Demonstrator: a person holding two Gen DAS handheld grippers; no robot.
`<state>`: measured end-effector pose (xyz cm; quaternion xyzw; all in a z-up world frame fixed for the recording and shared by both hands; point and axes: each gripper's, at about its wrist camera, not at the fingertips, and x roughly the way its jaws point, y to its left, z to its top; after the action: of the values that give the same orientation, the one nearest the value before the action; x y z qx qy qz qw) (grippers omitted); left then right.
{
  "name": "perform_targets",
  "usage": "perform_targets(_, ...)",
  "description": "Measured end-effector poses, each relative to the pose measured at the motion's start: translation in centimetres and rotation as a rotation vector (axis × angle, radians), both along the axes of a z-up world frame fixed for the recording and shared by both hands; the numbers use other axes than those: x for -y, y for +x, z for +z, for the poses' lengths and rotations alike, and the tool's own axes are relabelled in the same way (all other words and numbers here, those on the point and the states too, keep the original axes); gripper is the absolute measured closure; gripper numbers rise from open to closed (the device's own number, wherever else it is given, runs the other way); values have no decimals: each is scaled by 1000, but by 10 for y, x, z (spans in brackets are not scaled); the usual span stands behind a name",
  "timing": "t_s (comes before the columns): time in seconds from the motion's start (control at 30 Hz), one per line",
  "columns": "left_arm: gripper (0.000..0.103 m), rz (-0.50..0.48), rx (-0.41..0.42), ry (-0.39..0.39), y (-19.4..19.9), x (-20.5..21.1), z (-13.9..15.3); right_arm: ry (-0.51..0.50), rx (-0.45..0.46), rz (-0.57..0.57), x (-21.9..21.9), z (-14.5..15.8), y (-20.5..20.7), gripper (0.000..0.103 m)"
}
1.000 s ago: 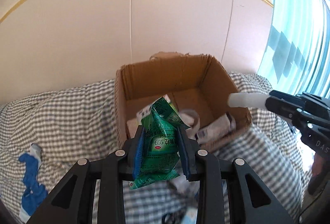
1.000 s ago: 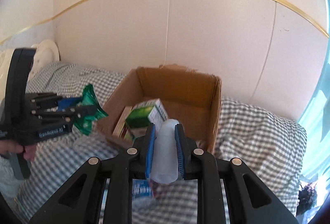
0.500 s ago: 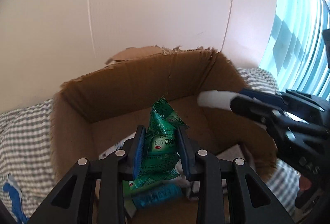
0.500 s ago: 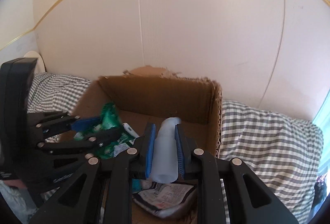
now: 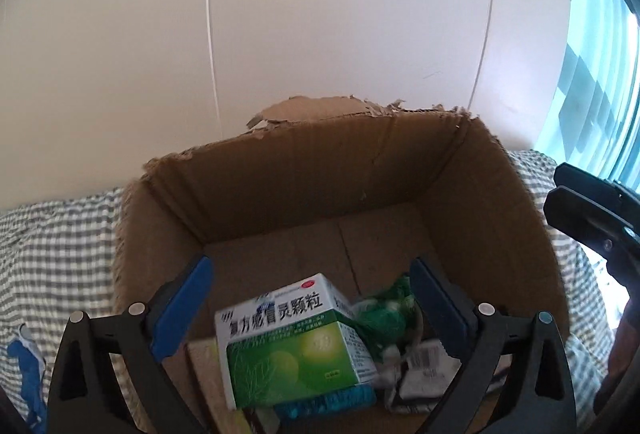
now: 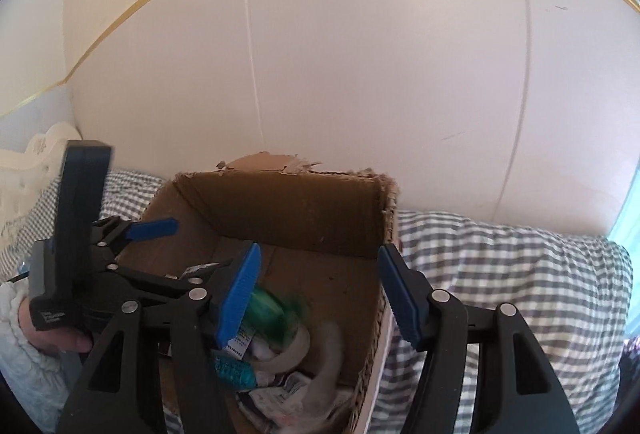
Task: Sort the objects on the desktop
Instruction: 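Carry the green sachet and grey stick into the cardboard box and open both grippers, then move both grippers back toward the pile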
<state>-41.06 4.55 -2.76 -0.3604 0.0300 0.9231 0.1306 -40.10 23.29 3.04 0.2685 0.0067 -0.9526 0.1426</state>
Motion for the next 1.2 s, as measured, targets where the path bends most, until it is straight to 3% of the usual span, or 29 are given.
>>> perform_targets(0.2, 2, 2, 14, -27, 47, 20, 20, -20, 21, -29, -6, 4, 31, 42)
perform_targets(0.37, 2, -1, 33, -92, 100, 28, 23, 0, 70, 3, -3, 1, 72, 42)
perform_targets(0.63, 2, 24, 136, -121, 188, 60, -6, 136, 119, 110, 24, -8, 144, 42)
perform_targets(0.9, 2, 11, 221, -101, 271, 84, -34, 277, 162, 193, 52, -41, 214, 42)
perform_targets(1.2, 2, -89, 257, -114, 335, 78, -43, 297, 185, 243, 61, -50, 270, 42)
